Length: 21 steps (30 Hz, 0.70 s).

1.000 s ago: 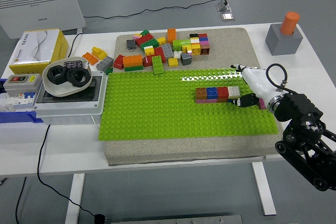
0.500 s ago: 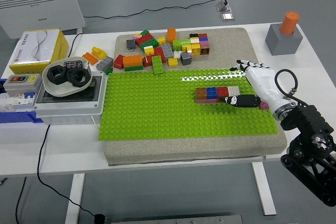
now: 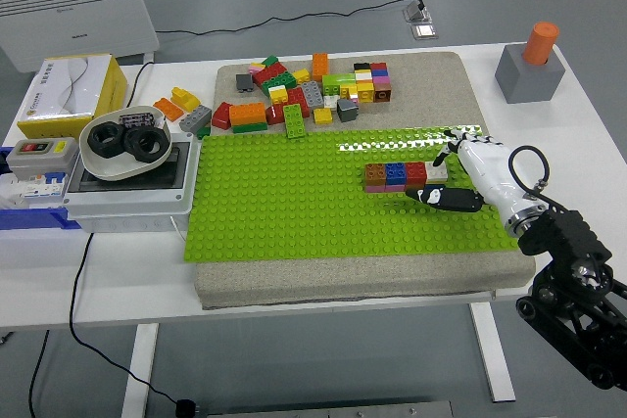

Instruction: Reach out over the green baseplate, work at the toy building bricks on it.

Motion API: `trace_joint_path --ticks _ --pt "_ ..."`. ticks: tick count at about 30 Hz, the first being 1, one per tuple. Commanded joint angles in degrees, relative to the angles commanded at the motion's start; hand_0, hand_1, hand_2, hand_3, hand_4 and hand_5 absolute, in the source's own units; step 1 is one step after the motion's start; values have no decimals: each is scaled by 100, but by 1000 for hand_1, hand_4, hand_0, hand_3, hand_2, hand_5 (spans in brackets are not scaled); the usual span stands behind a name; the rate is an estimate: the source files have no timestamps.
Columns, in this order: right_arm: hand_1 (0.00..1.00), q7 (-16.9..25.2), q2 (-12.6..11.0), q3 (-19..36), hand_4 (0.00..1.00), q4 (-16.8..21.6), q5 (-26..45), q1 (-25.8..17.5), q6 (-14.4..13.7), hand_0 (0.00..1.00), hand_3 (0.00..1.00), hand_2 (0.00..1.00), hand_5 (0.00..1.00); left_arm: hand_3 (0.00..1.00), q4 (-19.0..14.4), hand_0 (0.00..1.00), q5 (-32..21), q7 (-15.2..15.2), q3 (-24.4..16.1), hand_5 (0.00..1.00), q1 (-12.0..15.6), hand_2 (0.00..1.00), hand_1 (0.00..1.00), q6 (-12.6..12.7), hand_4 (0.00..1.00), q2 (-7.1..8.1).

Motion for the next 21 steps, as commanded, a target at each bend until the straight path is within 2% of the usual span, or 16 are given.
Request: trace_joint_path --ticks 1,21 --pt "878 3 6 5 998 -23 2 6 -5 870 640 899 695 470 1 784 2 0 1 379 -1 640 726 0 663 -1" --pt "876 -8 47 14 992 -300 73 72 41 867 652 899 670 469 10 783 46 10 56 382 -37 641 726 -6 664 -26"
